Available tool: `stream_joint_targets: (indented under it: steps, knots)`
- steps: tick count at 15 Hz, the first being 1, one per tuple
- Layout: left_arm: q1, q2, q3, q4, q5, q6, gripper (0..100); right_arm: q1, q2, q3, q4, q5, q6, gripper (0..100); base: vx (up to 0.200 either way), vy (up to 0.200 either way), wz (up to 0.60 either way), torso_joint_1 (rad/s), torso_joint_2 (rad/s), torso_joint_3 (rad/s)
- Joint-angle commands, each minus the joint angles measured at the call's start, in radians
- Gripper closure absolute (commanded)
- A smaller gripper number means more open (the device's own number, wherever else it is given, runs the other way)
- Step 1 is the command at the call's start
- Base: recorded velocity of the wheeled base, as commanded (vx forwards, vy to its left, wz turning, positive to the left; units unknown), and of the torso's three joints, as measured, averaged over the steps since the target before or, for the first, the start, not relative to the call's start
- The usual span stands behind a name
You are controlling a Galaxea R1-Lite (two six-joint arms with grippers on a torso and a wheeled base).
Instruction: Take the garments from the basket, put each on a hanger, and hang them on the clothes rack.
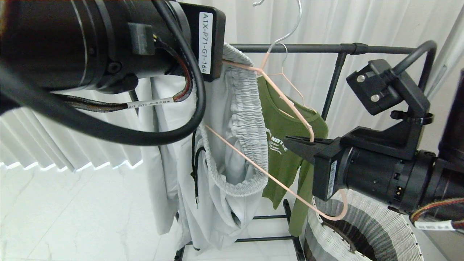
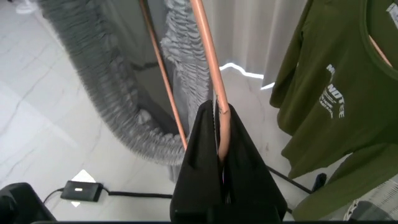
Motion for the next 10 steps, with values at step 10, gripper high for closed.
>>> stream_joint_targets:
  steps: [10]
  knots:
    - [-0.058, -0.093, 0.189, -0.007, -0.001, -0.017, 100, -0.016, -0.038, -0.008, -0.052, -0.011, -0.108, 100, 0.0, 0.0, 0.0, 0.0, 0.0, 0.0]
